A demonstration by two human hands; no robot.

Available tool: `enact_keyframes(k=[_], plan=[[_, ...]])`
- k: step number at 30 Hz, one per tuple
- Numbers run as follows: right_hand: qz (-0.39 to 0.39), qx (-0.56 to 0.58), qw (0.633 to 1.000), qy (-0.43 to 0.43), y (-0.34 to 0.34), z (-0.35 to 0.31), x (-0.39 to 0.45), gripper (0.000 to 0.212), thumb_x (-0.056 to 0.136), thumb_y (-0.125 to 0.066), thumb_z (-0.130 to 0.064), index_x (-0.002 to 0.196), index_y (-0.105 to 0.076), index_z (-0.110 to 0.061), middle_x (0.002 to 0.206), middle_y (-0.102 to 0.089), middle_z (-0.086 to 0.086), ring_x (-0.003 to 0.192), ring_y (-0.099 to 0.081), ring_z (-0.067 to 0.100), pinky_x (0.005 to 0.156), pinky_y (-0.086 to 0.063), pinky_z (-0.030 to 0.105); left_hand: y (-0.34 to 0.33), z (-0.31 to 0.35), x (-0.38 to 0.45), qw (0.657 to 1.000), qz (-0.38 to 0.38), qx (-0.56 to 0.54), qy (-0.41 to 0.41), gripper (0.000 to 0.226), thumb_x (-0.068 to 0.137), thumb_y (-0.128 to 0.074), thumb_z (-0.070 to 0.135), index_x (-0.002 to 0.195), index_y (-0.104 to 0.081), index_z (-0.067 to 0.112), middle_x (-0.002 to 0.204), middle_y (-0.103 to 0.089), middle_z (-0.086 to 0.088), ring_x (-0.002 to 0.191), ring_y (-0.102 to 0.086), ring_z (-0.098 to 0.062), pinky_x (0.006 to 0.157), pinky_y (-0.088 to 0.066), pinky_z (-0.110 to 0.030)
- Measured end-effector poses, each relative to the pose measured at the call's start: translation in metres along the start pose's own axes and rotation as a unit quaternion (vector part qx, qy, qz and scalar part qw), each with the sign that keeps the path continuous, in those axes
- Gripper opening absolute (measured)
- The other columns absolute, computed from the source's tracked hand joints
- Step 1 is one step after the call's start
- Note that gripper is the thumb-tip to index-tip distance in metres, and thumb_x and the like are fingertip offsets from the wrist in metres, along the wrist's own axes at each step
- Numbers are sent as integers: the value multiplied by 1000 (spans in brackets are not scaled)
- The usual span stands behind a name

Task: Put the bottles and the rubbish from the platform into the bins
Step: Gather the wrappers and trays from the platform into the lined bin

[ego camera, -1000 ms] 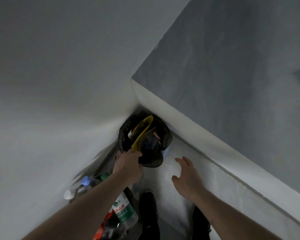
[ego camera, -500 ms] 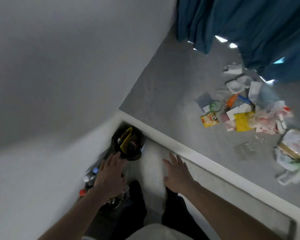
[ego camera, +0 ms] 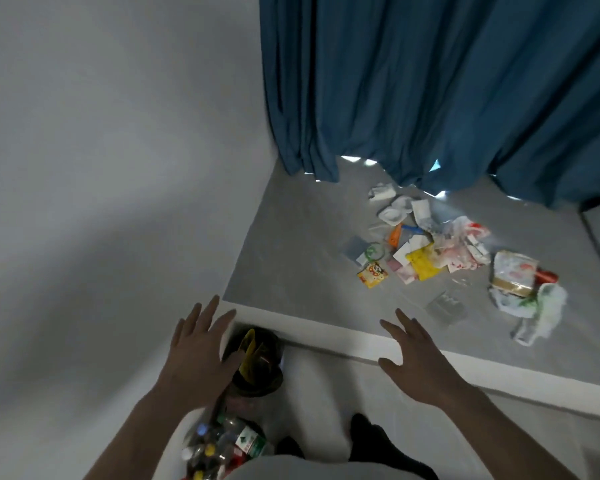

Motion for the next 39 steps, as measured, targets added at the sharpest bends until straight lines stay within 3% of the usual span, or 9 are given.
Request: enact_keyframes(k=[12, 17, 26, 32, 39], plan=[[46, 73, 996, -32, 48, 86, -86, 73, 96, -58, -49, 158, -20, -39, 168, 8, -13, 156, 3, 18, 123, -22, 38, -3, 149, -20, 997, -4, -4, -76, 70, 96, -51, 58, 156, -17, 45, 162, 15, 20, 156, 10, -20, 126, -9, -41], [71, 82, 994, -33, 79, 168, -125, 74, 94, -59, -51, 157, -20, -42, 167, 8, -16, 156, 3, 16, 122, -20, 36, -29, 240, -23, 994, 15, -13, -104, 76, 85, -48, 64, 154, -27, 44, 167, 6, 17, 157, 3, -21, 124, -15, -39], [85, 78, 990, -75, 136, 325, -180, 74, 93, -60, -51, 156, -21, -42, 168, 4, -12, 156, -2, 18, 121, -23, 37, -71, 411, -30, 988, -4, -36, -148, 69, 93, -57, 56, 154, -27, 44, 166, 10, 21, 155, 11, -15, 126, -8, -37], [83, 81, 989, -87, 154, 371, -178, 74, 94, -57, -55, 156, -18, -43, 167, 8, -14, 156, 2, 19, 124, -19, 42, -86, 462, -13, 989, -40, 24, -141, 71, 94, -53, 60, 156, -22, 43, 168, 14, 13, 156, 13, -17, 126, -4, -39], [76, 80, 985, -135, 168, 426, -156, 76, 94, -55, -56, 157, -15, -42, 168, 12, -10, 156, 6, 25, 125, -16, 45, -95, 502, 61, 983, -72, 81, -147, 79, 92, -50, 65, 159, -16, 41, 168, 15, 9, 156, 12, -23, 126, -2, -44]])
Point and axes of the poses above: each hand's wrist, its own x-axis towards the middle knuckle, its own y-axis out of the back of the hand, z = x × y, the point moved 5 cm from there along x, towards the middle knuckle
